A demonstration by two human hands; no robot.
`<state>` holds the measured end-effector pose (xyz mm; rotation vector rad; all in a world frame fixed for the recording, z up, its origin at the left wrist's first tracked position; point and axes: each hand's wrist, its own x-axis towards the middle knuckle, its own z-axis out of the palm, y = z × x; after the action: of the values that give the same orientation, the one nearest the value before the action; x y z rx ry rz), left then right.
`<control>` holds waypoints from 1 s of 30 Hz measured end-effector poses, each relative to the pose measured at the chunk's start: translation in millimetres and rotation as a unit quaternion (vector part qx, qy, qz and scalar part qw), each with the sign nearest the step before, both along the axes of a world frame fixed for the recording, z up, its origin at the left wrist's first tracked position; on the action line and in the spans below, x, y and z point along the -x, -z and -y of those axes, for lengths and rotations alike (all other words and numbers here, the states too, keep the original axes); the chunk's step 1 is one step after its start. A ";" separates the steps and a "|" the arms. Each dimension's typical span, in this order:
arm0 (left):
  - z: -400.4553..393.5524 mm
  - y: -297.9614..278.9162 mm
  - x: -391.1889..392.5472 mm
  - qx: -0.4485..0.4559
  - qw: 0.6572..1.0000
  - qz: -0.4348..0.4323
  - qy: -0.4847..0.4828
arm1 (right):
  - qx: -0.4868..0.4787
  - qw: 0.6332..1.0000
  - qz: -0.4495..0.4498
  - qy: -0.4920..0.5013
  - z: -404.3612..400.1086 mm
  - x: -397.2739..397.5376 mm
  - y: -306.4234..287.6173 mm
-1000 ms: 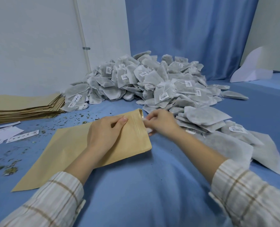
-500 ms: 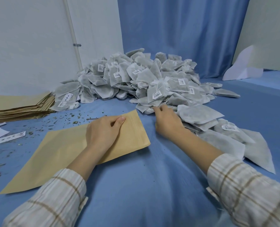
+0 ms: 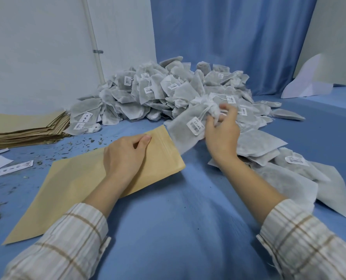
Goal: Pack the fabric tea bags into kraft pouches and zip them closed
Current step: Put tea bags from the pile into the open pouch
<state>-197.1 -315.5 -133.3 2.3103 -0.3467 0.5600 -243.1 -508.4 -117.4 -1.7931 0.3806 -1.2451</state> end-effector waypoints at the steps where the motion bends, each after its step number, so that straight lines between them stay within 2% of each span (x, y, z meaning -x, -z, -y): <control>1: -1.7 -0.9 -0.3 0.004 1.000 0.007 -0.001 | -0.069 0.997 -0.004 -0.020 -3.2 -1.5 0.9; 3: -4.7 -2.0 -0.4 0.016 1.000 0.020 0.004 | -0.191 0.976 -0.040 -0.092 -10.9 -4.0 7.1; 5: -5.9 -1.9 1.1 0.030 0.999 0.036 0.026 | -0.266 0.939 -0.085 -0.203 -23.5 -5.8 16.7; 9: -1.9 -0.1 8.8 0.026 0.993 0.073 0.092 | -0.232 0.897 -0.217 -0.308 -52.5 -9.9 23.6; 11: 1.1 2.6 13.2 0.012 0.987 0.092 0.128 | -0.311 0.835 -0.253 -0.377 -59.1 -11.3 21.1; 12: 1.8 3.8 14.4 0.005 0.985 0.103 0.136 | -0.307 0.813 -0.283 -0.405 -59.7 -10.5 20.4; 15: 0.0 5.8 12.1 0.010 0.985 0.111 0.133 | -0.161 0.785 -0.396 -0.448 -56.2 -4.1 14.6; 17: -1.8 5.9 6.3 0.011 0.989 0.080 0.120 | -0.029 0.811 -0.385 -0.440 -53.0 -2.2 12.6; 18: -2.3 6.0 3.0 0.008 0.992 0.064 0.110 | 0.022 0.839 -0.364 -0.403 -50.1 -3.8 13.0; 20: -3.1 7.1 -1.5 0.001 0.995 0.051 0.086 | 0.153 0.898 -0.314 -0.269 -39.9 -6.9 15.1; 22: -2.9 8.9 -3.2 -0.005 0.996 0.050 0.068 | 0.250 0.903 -0.318 -0.145 -22.9 -4.7 17.7; 24: -1.6 11.0 -3.7 -0.017 0.997 0.050 0.060 | 0.305 0.855 -0.404 -0.108 -4.7 2.5 16.9; 27: 1.3 12.2 -5.3 -0.047 0.997 0.048 0.048 | 0.397 0.726 -0.557 -0.072 7.5 11.2 16.1; 30: 2.9 12.4 -6.1 -0.053 0.997 0.043 0.045 | 0.507 0.631 -0.587 -0.004 4.8 13.7 15.5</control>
<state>-191.0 -318.4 -145.7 2.3625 -0.5290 0.6099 -256.8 -513.2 -132.9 -3.4705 0.3601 0.1133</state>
